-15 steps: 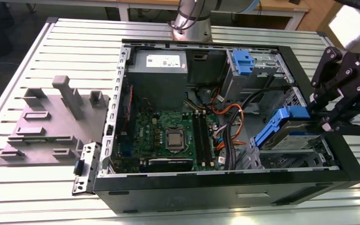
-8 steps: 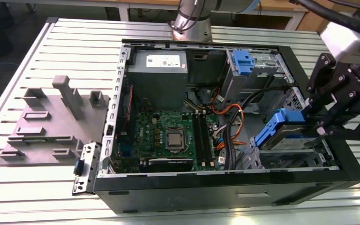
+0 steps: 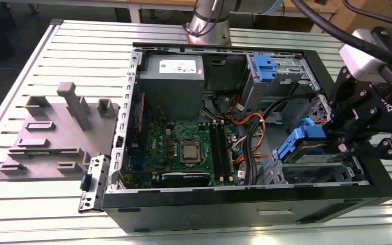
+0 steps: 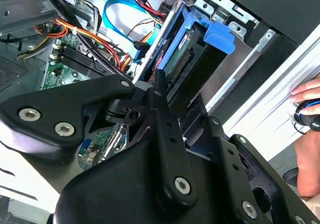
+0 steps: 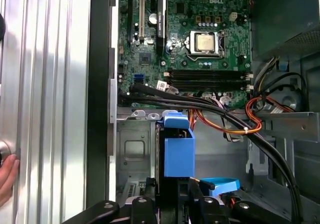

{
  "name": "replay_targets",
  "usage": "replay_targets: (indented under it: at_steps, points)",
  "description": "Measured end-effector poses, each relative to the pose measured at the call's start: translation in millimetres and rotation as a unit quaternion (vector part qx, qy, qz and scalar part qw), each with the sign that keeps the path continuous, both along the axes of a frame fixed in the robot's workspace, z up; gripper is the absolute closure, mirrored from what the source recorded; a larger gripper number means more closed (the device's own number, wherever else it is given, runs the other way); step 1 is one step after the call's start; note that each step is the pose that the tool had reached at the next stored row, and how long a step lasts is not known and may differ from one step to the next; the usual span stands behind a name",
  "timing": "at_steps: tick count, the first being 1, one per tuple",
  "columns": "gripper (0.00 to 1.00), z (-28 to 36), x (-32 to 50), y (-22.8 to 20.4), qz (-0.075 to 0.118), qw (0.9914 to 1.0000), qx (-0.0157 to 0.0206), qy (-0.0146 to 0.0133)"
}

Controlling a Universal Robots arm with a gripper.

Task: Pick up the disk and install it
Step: 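Insert the disk into the insertion slot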

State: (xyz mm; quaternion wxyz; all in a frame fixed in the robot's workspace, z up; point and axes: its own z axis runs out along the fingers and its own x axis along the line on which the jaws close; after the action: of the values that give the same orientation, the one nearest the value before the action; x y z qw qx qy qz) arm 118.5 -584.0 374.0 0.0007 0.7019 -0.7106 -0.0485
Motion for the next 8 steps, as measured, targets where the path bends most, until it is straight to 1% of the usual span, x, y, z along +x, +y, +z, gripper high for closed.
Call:
replay_targets:
  at_steps: [4, 8]
  points:
    - [0.65, -7.4, -0.2, 0.0, 0.0, 1.0, 0.0003, 0.0]
    - [0.65, -12.6, -0.1, 0.0, 0.0, 1.0, 0.0003, 0.0]
